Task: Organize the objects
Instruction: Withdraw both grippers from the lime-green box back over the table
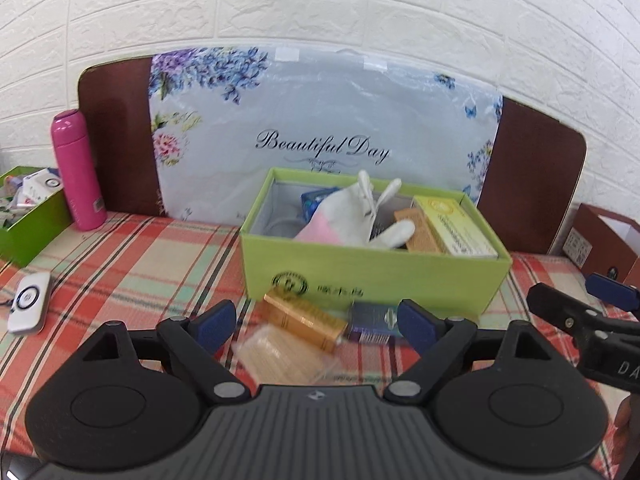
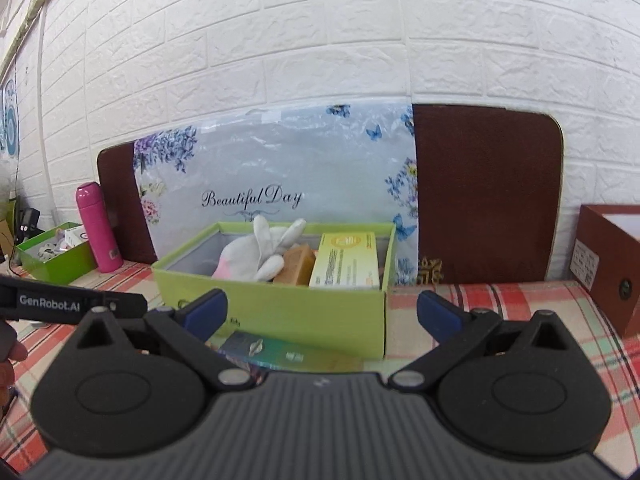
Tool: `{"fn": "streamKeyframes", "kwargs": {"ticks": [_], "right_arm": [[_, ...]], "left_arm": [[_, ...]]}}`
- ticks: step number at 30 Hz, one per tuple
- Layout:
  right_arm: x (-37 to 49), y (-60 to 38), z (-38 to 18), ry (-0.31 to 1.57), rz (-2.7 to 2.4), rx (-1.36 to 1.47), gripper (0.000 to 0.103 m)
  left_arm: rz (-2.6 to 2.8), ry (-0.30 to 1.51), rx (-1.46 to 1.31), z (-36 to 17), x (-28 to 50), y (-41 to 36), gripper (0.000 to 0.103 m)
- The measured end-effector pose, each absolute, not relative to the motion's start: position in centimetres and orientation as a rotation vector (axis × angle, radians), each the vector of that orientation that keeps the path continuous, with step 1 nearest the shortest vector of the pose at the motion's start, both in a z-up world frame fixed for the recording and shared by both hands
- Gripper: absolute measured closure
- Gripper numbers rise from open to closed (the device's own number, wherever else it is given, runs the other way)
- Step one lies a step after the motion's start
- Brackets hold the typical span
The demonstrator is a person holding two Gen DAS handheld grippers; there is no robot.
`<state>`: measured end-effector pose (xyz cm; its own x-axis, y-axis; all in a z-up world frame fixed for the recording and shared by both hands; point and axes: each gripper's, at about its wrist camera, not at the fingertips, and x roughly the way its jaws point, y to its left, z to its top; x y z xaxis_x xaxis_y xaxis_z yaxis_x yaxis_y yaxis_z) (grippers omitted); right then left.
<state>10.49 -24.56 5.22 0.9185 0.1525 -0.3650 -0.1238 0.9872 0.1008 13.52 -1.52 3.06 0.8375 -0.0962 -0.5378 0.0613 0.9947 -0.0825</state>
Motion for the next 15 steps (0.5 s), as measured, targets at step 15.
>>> {"fn": "streamKeyframes", "kwargs": {"ticks": [15], "right_arm": [[5.7, -25.0, 0.9, 0.488, 0.132, 0.151, 0.000]], "left_arm": [[-0.070, 0.673, -0.064, -0.1, 10.9, -0.7, 0.012]]}}
